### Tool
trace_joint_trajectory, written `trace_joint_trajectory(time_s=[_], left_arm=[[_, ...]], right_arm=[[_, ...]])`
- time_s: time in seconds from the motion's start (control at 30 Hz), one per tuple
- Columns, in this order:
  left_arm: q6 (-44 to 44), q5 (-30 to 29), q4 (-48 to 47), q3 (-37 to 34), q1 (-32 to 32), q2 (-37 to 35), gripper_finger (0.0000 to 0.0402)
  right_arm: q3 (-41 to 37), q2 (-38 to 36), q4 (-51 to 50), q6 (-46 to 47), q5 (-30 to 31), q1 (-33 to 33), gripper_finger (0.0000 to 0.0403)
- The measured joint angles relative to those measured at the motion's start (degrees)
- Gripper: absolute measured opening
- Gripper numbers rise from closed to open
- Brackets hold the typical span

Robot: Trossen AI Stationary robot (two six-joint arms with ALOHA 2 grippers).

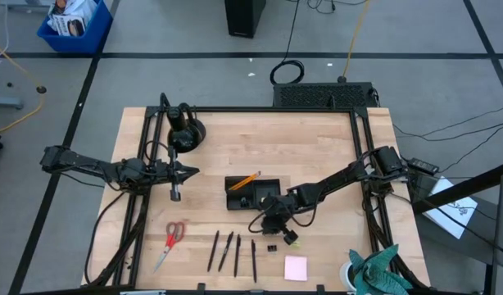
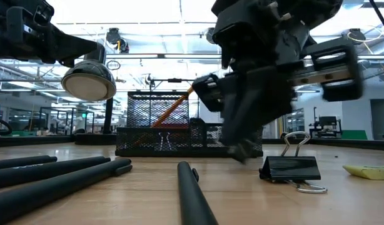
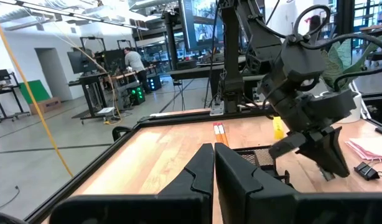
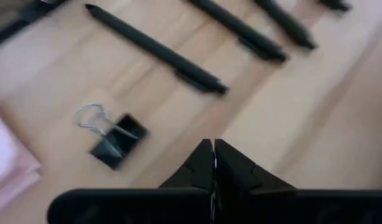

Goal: Pick and place office supplies into organizer
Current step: Put the black binder clip into the black desk organizer

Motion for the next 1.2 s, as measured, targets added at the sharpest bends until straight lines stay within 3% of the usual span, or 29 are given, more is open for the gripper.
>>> trace_joint_trajectory(time_s=[0.17, 0.43, 0.57, 1.03, 1.2], left_arm=[[0.0, 0.0, 0.0, 0.0, 0.0, 0.0, 0.0021], [0.1, 0.0, 0.1, 0.0, 0.0, 0.0, 0.0021], [0.3, 0.0, 0.1, 0.0, 0.0, 0.0, 0.0021], [0.5, 0.0, 0.0, 0.0, 0.0, 0.0, 0.0021], [0.7, 0.0, 0.0, 0.0, 0.0, 0.0, 0.0021]], right_arm=[[0.0, -2.4, 10.7, 0.0, 9.2, 0.4, 0.0001], [0.1, -4.5, 22.8, 1.1, 14.8, 0.2, 0.0001], [0.0, -3.4, 24.2, 0.5, 18.4, -1.2, 0.0001], [0.0, 3.1, 28.1, 4.7, 18.8, -5.2, 0.0000], [0.1, 4.2, 26.7, 5.1, 21.6, -5.6, 0.0000]])
